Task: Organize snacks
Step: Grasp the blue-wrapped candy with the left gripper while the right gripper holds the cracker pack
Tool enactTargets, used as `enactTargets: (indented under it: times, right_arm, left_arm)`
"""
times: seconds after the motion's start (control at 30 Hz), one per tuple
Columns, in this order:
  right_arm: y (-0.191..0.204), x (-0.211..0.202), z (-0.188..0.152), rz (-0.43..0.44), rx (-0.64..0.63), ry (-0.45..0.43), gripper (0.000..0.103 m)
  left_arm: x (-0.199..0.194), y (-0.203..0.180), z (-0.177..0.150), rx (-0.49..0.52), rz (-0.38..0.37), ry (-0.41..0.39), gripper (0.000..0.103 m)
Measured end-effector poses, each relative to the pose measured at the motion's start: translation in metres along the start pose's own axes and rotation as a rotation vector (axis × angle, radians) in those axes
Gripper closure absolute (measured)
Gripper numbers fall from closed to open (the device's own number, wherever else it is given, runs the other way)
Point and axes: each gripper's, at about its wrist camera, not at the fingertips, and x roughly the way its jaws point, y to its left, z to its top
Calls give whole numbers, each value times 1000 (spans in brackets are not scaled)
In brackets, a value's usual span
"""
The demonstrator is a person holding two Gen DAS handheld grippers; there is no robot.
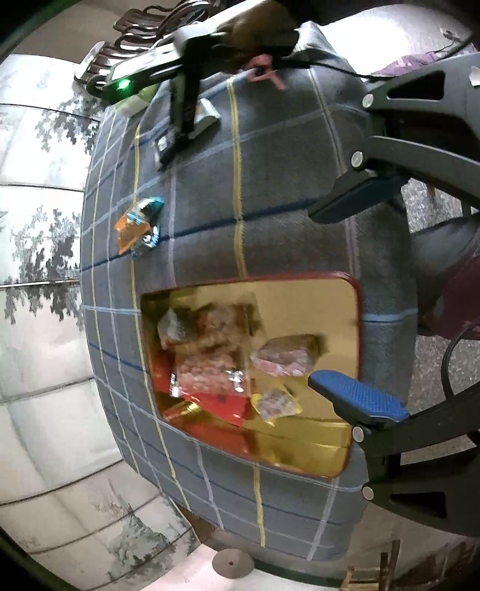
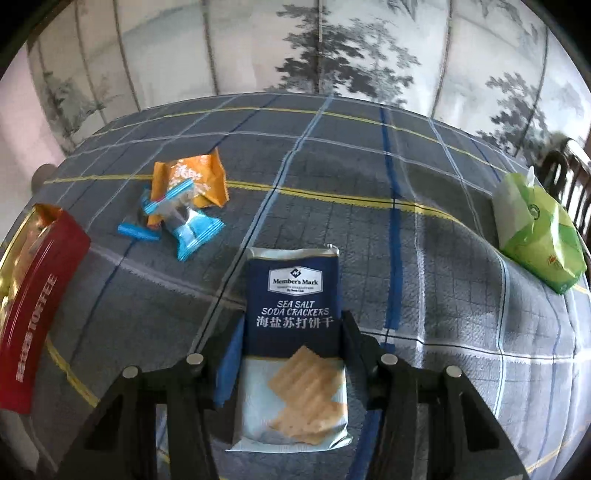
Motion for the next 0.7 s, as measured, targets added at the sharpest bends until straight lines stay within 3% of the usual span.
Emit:
enactTargets:
  times: [0.13,0.3,0.43,0.6,0.7]
  right_arm:
    - [-24,-18,-18,-25,-19,-19,53]
    - [-99,-43,-36,-117,83,-44,53]
    - [-152,-52,-48,-187,148,-53,53]
    - [-170,-47,-65,-170,192,-78,53]
    - [-171,-46,-63,-159,189,-81,53]
  left_arm:
    - [-1,-3,21,-17,-83,2,25]
    - [15,-21,62,-46,-205,40,25]
    - [41,-43,99,-96,-255,51,25]
    - [89,-61,148,-200,-313,118,27]
    - [127,-67,173,-289,-327,197,51]
